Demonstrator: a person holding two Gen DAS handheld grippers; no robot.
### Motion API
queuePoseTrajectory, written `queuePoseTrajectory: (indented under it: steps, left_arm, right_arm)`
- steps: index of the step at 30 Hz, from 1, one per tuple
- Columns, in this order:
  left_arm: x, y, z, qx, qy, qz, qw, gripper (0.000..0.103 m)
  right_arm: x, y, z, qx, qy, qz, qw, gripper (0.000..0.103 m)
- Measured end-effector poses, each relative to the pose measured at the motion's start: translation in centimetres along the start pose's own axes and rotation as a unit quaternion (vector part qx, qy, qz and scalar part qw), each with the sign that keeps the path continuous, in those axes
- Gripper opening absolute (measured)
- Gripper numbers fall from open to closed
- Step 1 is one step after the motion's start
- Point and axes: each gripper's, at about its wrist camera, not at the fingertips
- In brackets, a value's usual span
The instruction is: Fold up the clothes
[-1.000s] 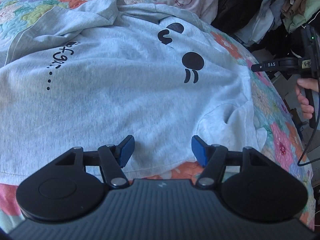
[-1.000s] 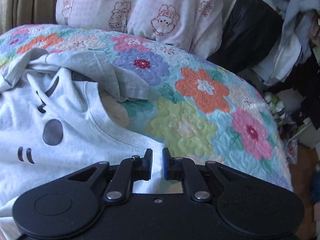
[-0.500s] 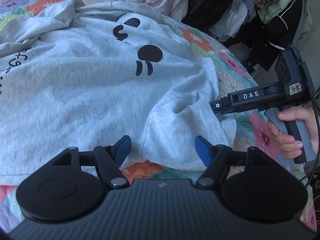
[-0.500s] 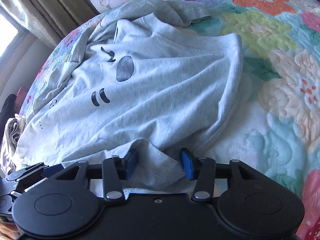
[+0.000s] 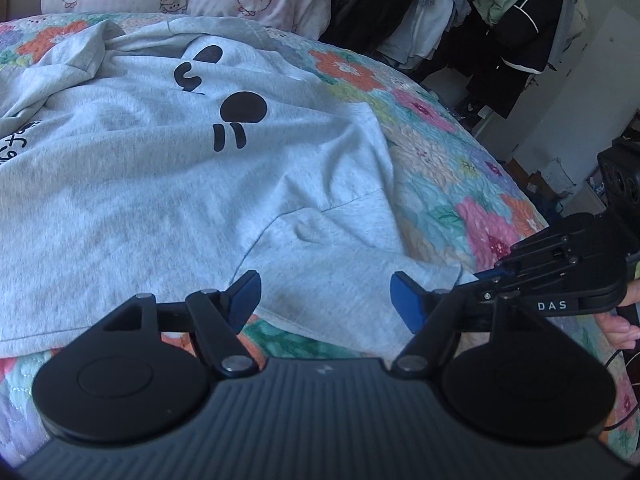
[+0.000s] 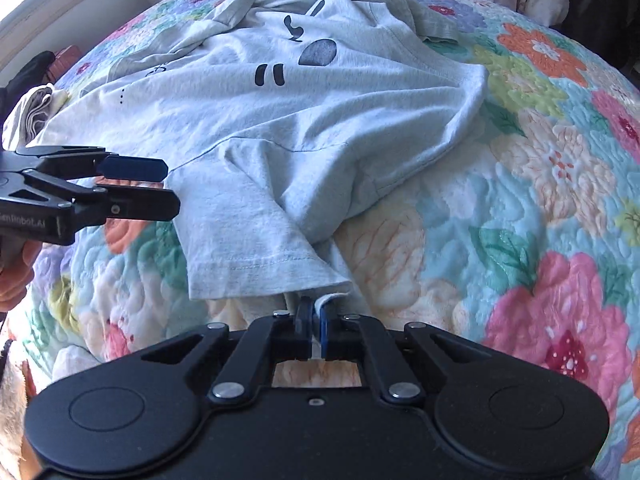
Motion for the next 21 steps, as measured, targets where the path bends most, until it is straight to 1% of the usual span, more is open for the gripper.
queuePoseTrajectory:
  steps: [2, 3, 8, 10, 12, 13, 14, 15, 16, 17, 18, 19, 20, 21]
  left_arm:
    - [-0.5, 0.3, -0.6, -0.004, 0.017, 0.004, 0.9998, 0.071]
    - [-0.7, 0.6, -1.0, -0.001, 0.03, 0.007, 0.9995, 0.071]
    - [-1.7, 1.9, -3.1, 0.002, 0.098, 0.018, 0.995, 0.072]
    - [-2.1, 2.5, -3.8, 0.006, 0.116, 0.017, 0.993, 0.074]
    - [-2.3, 3.4, -4.2, 0.021, 0.118, 0.017, 0.9926, 0.078]
    - [-2.2, 3.9, -4.0, 0.036, 0.109, 0.019, 0.9932, 0.079]
    - [-2.1, 4.4, -3.6, 0.053, 0.095, 0.025, 0.9937, 0.079]
    - [-2.1, 4.6, -3.1, 0.067, 0.078, 0.026, 0.9944, 0.076]
    - [-1.9, 4.5, -2.6, 0.072, 0.06, 0.02, 0.9954, 0.068]
    - [-1.8, 4.1, -2.0, 0.074, 0.043, 0.012, 0.9962, 0.053]
    - [-1.6, 3.5, -1.6, 0.076, 0.03, 0.005, 0.9966, 0.045]
    - [-1.4, 2.8, -1.3, 0.079, 0.019, 0.0, 0.9967, 0.027]
    - [-1.1, 1.8, -1.2, 0.08, 0.013, -0.009, 0.9967, 0.016]
    - [-0.9, 0.8, -1.3, 0.08, 0.014, -0.021, 0.9965, 0.013]
  right_arm:
    - [-0.2, -1.0, -0.5, -0.042, 0.016, -0.022, 0.999, 0.004]
    - [0.0, -1.4, -1.0, -0.047, 0.033, -0.034, 0.998, 0.004]
    - [1.7, -3.5, -2.1, -0.038, 0.089, -0.084, 0.992, 0.004]
    - [2.1, -4.2, -1.7, -0.023, 0.098, -0.097, 0.99, 0.004]
    - [2.6, -4.9, -1.5, -0.005, 0.112, -0.109, 0.988, 0.004]
    - [2.8, -5.3, -1.4, 0.005, 0.119, -0.115, 0.986, 0.004]
    - [3.0, -5.6, -1.2, 0.012, 0.123, -0.12, 0.985, 0.004]
    - [3.1, -5.8, -1.0, 0.01, 0.117, -0.124, 0.985, 0.004]
    - [3.3, -6.0, -0.8, 0.007, 0.111, -0.128, 0.986, 0.004]
    - [3.5, -6.2, -0.5, 0.004, 0.105, -0.132, 0.986, 0.004]
    - [3.6, -6.4, -0.3, 0.002, 0.099, -0.135, 0.986, 0.004]
    - [3.8, -6.6, -0.1, -0.001, 0.094, -0.138, 0.986, 0.004]
    - [3.8, -6.6, -0.2, -0.005, 0.093, -0.139, 0.986, 0.004]
    - [3.8, -6.6, -0.2, -0.009, 0.092, -0.14, 0.986, 0.004]
Point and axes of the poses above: each gripper's, at about its wrist camera, not at the fingertips, and y roughly the way its jaws point, z to its left, x to its top, and after that the axes turned 11 degrees about -x, right-handed
